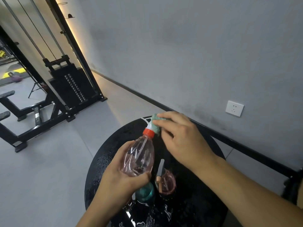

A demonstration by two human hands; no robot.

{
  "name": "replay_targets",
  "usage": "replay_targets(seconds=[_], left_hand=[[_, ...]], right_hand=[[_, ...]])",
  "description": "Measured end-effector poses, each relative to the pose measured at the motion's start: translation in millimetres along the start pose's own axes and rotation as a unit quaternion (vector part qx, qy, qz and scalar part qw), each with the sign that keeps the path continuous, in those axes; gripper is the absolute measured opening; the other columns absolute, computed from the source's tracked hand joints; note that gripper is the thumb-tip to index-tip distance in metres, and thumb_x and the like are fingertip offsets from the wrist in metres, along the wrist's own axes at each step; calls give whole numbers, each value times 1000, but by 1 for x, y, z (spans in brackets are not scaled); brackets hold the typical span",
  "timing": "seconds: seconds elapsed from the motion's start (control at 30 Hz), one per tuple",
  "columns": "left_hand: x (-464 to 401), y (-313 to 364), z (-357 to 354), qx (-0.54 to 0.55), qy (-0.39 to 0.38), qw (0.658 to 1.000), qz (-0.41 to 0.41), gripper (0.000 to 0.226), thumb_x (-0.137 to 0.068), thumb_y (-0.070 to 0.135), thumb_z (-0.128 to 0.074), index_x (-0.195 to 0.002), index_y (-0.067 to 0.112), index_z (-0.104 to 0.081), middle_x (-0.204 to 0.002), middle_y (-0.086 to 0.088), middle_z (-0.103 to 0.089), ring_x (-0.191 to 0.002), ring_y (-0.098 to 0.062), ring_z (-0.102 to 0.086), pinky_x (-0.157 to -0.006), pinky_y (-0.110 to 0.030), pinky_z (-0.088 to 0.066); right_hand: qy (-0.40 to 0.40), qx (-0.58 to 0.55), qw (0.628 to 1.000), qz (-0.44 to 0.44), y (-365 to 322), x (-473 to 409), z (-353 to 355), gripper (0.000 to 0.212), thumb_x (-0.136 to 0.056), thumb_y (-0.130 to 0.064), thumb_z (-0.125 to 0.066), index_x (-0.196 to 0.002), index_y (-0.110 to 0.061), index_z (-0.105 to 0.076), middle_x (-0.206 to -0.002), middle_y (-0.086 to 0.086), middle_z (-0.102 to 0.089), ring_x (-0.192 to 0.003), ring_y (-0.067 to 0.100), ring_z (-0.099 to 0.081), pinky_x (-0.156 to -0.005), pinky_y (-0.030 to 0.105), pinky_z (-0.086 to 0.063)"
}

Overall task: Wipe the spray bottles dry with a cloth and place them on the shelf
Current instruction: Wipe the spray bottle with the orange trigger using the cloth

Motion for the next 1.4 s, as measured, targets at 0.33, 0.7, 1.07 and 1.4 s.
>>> replay_targets(seconds=[0.33,0.7,1.07,1.4], left_hand=[[-2,-4,12,-17,27,999,2,82,-73,-10,-90,-123,49,-65,-112,19,-77,-93,-13,-80,-72,-18,-62],[-4,-7,17,-7,50,999,14,83,-66,15,-100,-128,55,-62,-112,11,-78,-99,-9,-78,-71,-21,-62],[-2,-7,12,-22,57,998,8,80,-73,-8,-90,-126,45,-61,-104,17,-77,-89,-9,-79,-68,-14,-59],[-5,-13,16,-29,56,998,9,84,-71,-6,-92,-129,47,-61,-108,12,-78,-91,-13,-80,-70,-15,-60]], right_hand=[[29,24,997,-67,21,-5,14,35,-98,-8,-62,-130,-19,-71,-133,-8,-60,-125,8,-52,-109,27,-48],[-19,-3,998,-67,22,2,0,33,-99,-8,-64,-129,-20,-71,-131,-12,-59,-124,4,-52,-106,21,-48],[-14,-12,1000,-15,1,5,-7,34,-96,-7,-66,-126,-20,-73,-131,-9,-62,-123,5,-53,-106,18,-44],[-15,-33,999,-35,4,6,-8,34,-97,-9,-66,-128,-22,-72,-131,-12,-61,-125,2,-54,-106,21,-48]])
Point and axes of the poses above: each hand's wrist, its own x-axis away from the middle knuckle, its own z-axis out of the back of the hand, y = z × x, the point moved 10 cm from there along -x, towards the middle knuckle
